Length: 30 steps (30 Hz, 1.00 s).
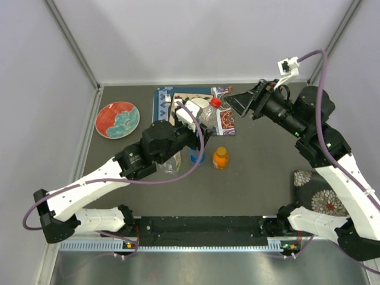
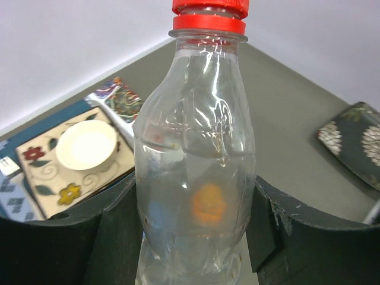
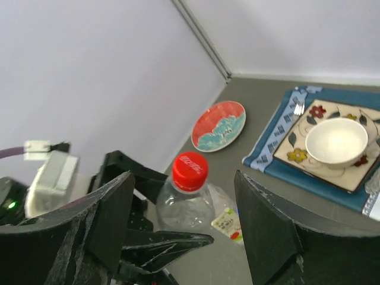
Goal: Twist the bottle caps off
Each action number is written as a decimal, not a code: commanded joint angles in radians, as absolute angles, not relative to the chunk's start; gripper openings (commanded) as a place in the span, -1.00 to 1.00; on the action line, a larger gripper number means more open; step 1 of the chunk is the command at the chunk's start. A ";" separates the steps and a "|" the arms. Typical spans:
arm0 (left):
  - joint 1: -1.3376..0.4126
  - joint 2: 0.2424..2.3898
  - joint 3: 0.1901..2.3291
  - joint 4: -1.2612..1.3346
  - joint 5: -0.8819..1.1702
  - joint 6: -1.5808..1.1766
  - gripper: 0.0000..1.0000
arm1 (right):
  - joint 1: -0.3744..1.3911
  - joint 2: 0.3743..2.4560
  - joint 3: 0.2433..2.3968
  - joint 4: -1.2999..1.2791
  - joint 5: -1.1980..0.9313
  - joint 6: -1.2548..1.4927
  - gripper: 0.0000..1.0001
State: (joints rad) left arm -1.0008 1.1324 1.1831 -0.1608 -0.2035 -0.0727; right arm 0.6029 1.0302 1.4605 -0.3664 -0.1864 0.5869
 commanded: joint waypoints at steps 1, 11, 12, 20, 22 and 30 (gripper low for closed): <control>-1.045 1.126 1.177 -0.092 -0.417 -0.011 -0.42 | 0.633 1.066 1.476 -0.397 -0.092 0.612 0.36; -1.085 1.146 1.180 -0.091 -0.434 -0.006 -0.42 | 0.640 1.141 1.494 -0.359 -0.132 0.630 0.35; -1.085 1.147 1.181 -0.091 -0.434 -0.008 -0.42 | 0.641 1.144 1.491 -0.357 -0.135 0.632 0.34; -1.088 1.152 1.173 -0.086 -0.430 0.015 -0.42 | 0.649 1.172 1.486 -0.330 -0.164 0.644 0.20; -1.089 1.154 1.173 -0.086 -0.429 0.014 -0.42 | 0.652 1.178 1.483 -0.325 -0.172 0.646 0.10; -1.089 1.154 1.172 -0.078 -0.434 0.017 -0.41 | 0.653 1.183 1.456 -0.313 -0.213 0.655 -0.34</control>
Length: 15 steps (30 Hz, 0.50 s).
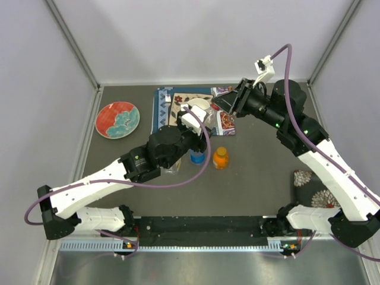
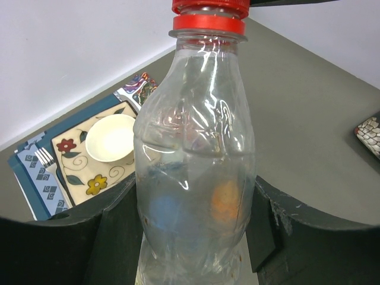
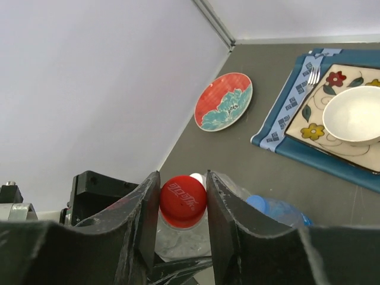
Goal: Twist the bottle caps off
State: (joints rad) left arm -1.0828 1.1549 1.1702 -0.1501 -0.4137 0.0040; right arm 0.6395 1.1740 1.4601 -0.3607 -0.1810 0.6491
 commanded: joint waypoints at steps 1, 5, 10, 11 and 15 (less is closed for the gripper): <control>-1.089 1.157 1.173 -0.077 -0.436 0.017 -0.41 | 0.653 1.183 1.453 -0.311 -0.219 0.657 -0.38; -1.089 1.154 1.178 -0.075 -0.437 0.018 -0.41 | 0.652 1.187 1.443 -0.314 -0.265 0.655 -0.57; -1.089 1.144 1.183 -0.077 -0.428 0.015 -0.42 | 0.652 1.189 1.433 -0.321 -0.296 0.646 -1.00; -1.089 1.143 1.183 -0.077 -0.417 0.014 -0.42 | 0.652 1.189 1.431 -0.319 -0.310 0.641 -1.00; -1.086 1.115 1.175 -0.072 -0.371 0.005 -0.45 | 0.652 1.187 1.434 -0.319 -0.368 0.600 -1.00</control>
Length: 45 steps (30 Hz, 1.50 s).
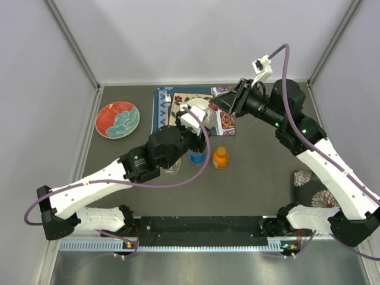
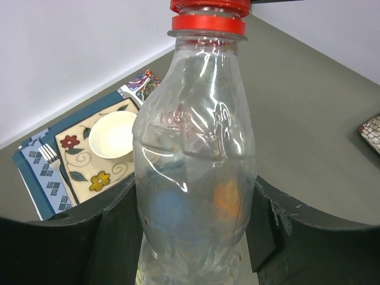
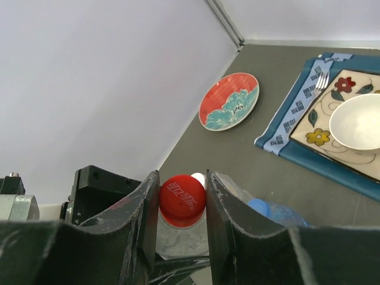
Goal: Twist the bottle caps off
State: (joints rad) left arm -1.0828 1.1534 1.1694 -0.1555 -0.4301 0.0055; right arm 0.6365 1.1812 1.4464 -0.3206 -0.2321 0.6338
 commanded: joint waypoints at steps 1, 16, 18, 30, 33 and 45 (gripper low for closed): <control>-1.075 1.106 1.169 -0.071 -0.339 -0.026 -0.45 | 0.653 1.184 1.434 -0.319 -0.383 0.588 -1.00; -0.644 1.045 1.124 0.136 0.941 -0.437 -0.43 | 0.641 1.149 1.528 -0.371 -0.892 0.356 -1.00; -0.627 1.063 1.114 0.250 1.024 -0.507 -0.41 | 0.641 1.135 1.529 -0.371 -0.968 0.321 -1.00; -0.606 1.210 1.062 0.961 1.275 -1.133 -0.38 | 0.643 1.052 1.479 -0.273 -1.252 0.261 -1.00; -0.606 1.255 1.063 1.136 1.287 -1.266 -0.38 | 0.641 1.051 1.470 -0.195 -1.313 0.302 -1.00; -0.606 1.350 1.114 1.324 1.299 -1.408 -0.38 | 0.652 1.052 1.440 -0.092 -1.451 0.359 -1.00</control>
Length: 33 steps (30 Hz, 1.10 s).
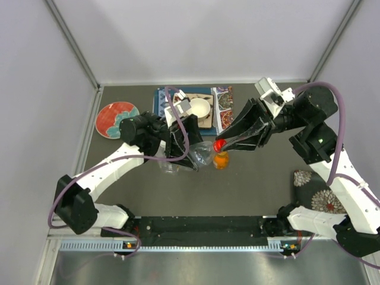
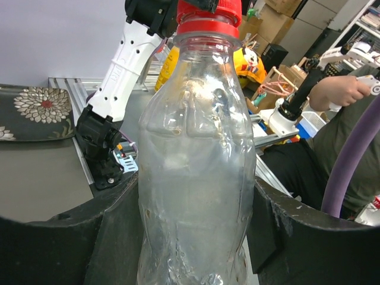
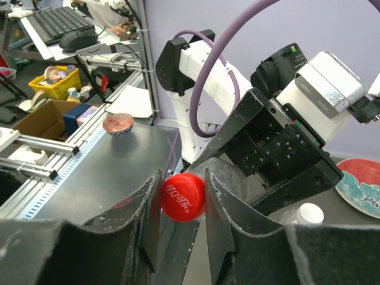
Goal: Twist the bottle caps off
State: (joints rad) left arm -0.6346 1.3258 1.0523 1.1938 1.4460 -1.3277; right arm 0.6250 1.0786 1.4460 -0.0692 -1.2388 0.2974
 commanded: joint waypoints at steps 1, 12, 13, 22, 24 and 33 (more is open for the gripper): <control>-0.606 1.359 1.115 1.330 1.299 -1.413 -0.38 | 0.652 1.052 1.437 -0.094 -1.431 0.360 -1.00; -0.610 1.249 1.129 0.705 1.241 -0.885 -0.47 | 0.620 1.046 1.482 -0.155 -1.056 0.360 -0.02; -0.612 1.223 1.140 0.533 1.224 -0.812 -0.47 | 0.618 1.049 1.505 -0.176 -0.989 0.360 0.08; -0.626 1.164 1.161 0.247 1.070 -0.534 -0.47 | 0.618 1.069 1.589 -0.242 -0.681 0.429 0.29; -0.644 1.151 1.173 0.157 1.022 -0.445 -0.47 | 0.618 1.066 1.595 -0.270 -0.581 0.457 0.30; -0.807 1.089 1.204 -0.092 0.510 -0.132 -0.46 | 0.618 1.104 1.652 -0.446 -0.330 0.603 0.31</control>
